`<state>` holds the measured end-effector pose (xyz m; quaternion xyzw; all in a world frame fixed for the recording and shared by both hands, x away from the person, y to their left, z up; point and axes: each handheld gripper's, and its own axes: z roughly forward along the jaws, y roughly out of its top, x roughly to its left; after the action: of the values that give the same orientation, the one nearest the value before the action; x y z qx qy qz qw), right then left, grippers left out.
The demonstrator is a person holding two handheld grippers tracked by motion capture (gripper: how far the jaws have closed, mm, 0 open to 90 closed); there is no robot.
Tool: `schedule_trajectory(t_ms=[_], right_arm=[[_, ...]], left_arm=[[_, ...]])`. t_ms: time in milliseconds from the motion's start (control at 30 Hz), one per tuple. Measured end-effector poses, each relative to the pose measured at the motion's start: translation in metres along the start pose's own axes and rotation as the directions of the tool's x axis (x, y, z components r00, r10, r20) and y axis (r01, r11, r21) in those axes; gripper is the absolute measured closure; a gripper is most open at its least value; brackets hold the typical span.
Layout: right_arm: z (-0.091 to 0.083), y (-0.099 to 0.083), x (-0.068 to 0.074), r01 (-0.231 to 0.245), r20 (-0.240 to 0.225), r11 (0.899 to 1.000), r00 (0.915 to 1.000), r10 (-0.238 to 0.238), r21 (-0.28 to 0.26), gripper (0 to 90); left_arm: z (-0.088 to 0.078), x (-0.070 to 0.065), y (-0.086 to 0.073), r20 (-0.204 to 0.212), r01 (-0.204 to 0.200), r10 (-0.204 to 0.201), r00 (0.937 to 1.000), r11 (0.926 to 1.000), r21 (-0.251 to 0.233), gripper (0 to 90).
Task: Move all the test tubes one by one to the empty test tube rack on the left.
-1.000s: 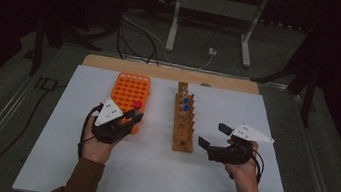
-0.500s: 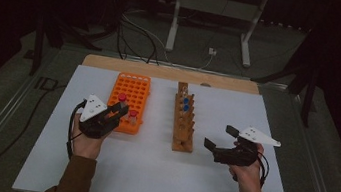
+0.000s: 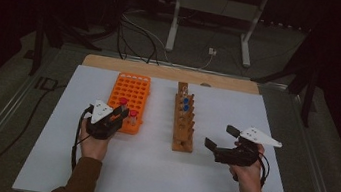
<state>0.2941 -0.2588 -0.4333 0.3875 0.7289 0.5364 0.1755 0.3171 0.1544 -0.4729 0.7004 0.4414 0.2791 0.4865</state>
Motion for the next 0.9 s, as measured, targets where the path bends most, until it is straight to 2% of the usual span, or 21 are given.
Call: schedule_trajectory(t_ms=[100,233,367,600,733,900], right_arm=[[0.0,-0.001,-0.001,0.001,0.001,1.0,1.0,-0.001,0.002,0.4],[0.002,-0.002,0.001,0.008,-0.007,1.0,0.9999,-0.008,0.009,0.4],[0.004,-0.003,0.002,0.022,-0.011,0.999,0.9997,-0.022,0.023,0.4],[0.007,-0.005,0.003,0.023,-0.018,0.999,0.9996,-0.022,0.031,0.4],[0.008,-0.005,0.005,0.028,-0.023,0.999,0.9994,-0.027,0.036,0.4],[0.007,-0.004,0.005,0.022,-0.023,0.999,0.9995,-0.021,0.029,0.4]], left_arm=[[0.006,0.0,-0.006,-0.003,-0.006,0.006,1.0,0.999,0.044,75.1],[0.012,0.002,-0.014,0.015,0.001,-0.002,0.9999,0.9936,0.113,75.5],[0.015,0.001,-0.017,0.022,-0.025,0.022,0.9995,0.9866,0.161,75.9],[0.013,0.001,-0.019,0.024,-0.008,0.005,0.9997,0.9878,0.155,75.5],[0.011,0.002,-0.02,0.027,0.016,-0.021,0.9994,0.9878,0.155,71.7],[-0.002,0.006,-0.016,0.021,0.044,-0.047,0.9987,0.9906,0.129,63.5]])
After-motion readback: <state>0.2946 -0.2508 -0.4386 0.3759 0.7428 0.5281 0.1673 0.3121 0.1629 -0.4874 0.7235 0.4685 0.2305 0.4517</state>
